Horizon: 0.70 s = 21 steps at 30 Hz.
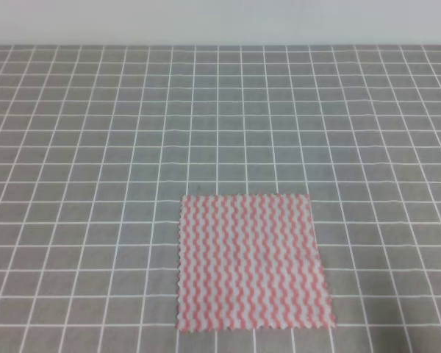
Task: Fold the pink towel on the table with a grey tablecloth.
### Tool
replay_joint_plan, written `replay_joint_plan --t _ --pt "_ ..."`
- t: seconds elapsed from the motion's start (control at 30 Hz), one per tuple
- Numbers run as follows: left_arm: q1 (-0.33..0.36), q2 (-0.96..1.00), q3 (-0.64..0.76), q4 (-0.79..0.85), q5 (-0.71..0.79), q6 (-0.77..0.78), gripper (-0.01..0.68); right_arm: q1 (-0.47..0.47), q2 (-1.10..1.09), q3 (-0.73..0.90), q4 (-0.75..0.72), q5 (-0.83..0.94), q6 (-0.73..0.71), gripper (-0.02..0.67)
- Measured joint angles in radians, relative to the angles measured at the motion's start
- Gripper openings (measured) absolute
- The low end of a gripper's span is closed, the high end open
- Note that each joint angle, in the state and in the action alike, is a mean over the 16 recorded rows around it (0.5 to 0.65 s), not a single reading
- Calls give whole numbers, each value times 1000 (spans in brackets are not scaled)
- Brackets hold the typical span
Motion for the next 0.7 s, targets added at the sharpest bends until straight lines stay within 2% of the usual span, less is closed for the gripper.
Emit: replay_joint_plan --t 0.2,0.4,0.57,0.7 --pt "0 99 -73 8 86 19 -2 0 72 -77 -4 104 -56 -16" --pt "0 303 -215 9 219 110 -2 0 212 -193 -31 253 -120 -16" --pt "-1 494 -322 -57 321 266 -2 0 344 -269 -59 376 -149 -16" --pt "-20 632 -382 -179 377 452 -2 0 451 -311 -68 468 -172 -16"
